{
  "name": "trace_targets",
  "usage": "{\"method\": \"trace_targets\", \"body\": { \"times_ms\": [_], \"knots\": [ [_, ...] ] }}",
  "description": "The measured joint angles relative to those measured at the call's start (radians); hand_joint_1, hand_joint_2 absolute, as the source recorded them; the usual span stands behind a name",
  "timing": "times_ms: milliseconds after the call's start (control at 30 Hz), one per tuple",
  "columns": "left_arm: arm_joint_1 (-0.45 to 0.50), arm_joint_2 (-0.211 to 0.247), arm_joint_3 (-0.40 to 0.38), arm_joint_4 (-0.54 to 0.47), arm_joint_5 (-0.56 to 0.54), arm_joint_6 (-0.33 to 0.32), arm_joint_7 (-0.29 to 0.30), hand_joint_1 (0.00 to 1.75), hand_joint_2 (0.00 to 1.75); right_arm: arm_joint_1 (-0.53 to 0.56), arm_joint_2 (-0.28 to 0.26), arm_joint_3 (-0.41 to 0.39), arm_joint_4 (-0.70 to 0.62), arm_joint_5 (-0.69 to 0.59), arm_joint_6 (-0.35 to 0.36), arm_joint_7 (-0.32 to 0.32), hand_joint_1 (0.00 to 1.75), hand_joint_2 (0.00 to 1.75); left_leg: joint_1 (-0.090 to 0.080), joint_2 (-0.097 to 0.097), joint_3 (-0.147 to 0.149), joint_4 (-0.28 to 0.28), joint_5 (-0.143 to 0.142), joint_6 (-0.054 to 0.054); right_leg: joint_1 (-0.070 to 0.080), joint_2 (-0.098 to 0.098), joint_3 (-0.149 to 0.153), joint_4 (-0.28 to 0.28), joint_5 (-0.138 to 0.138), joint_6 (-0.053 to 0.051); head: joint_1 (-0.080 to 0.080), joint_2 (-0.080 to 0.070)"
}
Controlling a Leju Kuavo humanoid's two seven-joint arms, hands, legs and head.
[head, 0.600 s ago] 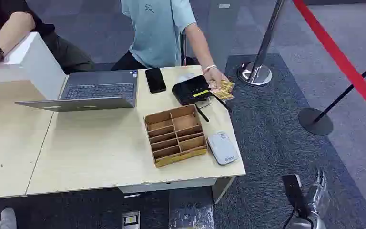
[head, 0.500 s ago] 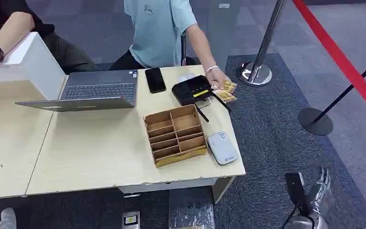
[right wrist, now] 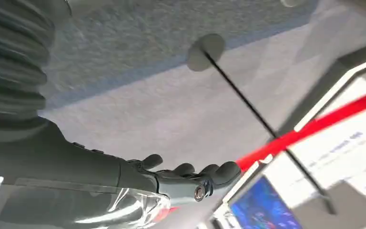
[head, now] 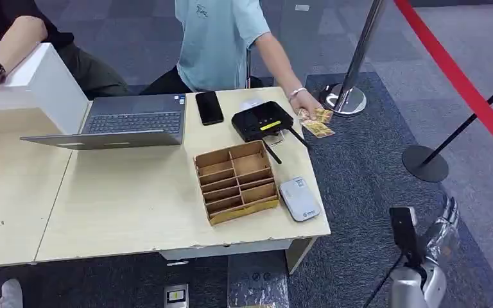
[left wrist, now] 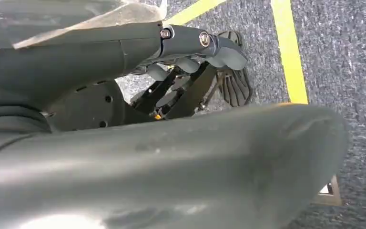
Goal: Pass the card to the sensor for recognition and then transmit it.
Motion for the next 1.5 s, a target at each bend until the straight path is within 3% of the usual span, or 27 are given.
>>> {"method": "trace_targets", "body": {
  "times_ms": [367,767,1033,1400,1433,1467,1500],
  "knots": [
    [0.003,0.017,-0.048,-0.008,-0.027,0.000,0.045,0.00,0.00,-0.010,-0.016,0.326,-0.166,0.070,0.001,0.189,0.00,1.75,0.000,0.000,0.000,0.000,0.000,0.000,0.000,0.000,0.000,0.001,0.000,0.000,0.000,0.000],
    [0.004,0.039,-0.123,-0.016,-0.056,0.000,0.096,0.00,0.00,-0.144,-0.069,0.714,-0.185,0.122,0.001,0.373,0.00,1.75,0.000,0.000,0.000,0.000,0.001,-0.001,0.000,0.000,0.000,0.001,0.000,0.000,0.000,0.000],
    [0.007,0.050,-0.170,-0.021,-0.068,0.000,0.106,0.00,0.00,-0.234,-0.090,0.872,-0.156,0.133,0.001,0.385,0.00,1.75,0.000,0.000,0.000,0.000,0.001,-0.001,0.000,0.000,0.000,0.001,0.000,0.000,0.000,0.000],
    [0.009,0.058,-0.210,-0.024,-0.066,0.000,0.119,0.00,0.00,-0.245,-0.093,0.950,-0.149,0.164,0.001,0.345,0.00,1.75,0.000,0.000,0.000,0.000,0.001,-0.001,0.000,0.000,-0.001,0.001,0.000,0.000,0.000,0.000],
    [0.009,0.058,-0.211,-0.024,-0.066,0.000,0.119,0.00,0.00,-0.245,-0.093,0.951,-0.149,0.162,0.001,0.342,0.07,1.75,0.000,0.000,0.000,0.000,0.001,-0.001,0.000,0.000,-0.001,0.001,0.000,0.000,0.000,0.000],
    [0.010,0.058,-0.213,-0.024,-0.065,0.000,0.119,0.00,0.00,-0.245,-0.093,0.954,-0.149,0.162,0.001,0.338,0.89,1.75,0.000,0.000,0.000,0.000,0.001,-0.001,0.000,0.000,-0.001,0.001,0.000,0.000,0.000,0.000],
    [0.010,0.058,-0.216,-0.024,-0.063,0.000,0.119,0.00,0.00,-0.244,-0.093,0.956,-0.150,0.161,0.001,0.333,1.22,1.75,0.000,0.000,0.000,0.000,0.001,-0.001,0.000,0.000,-0.001,0.001,0.000,0.000,0.000,0.000]
  ]
}}
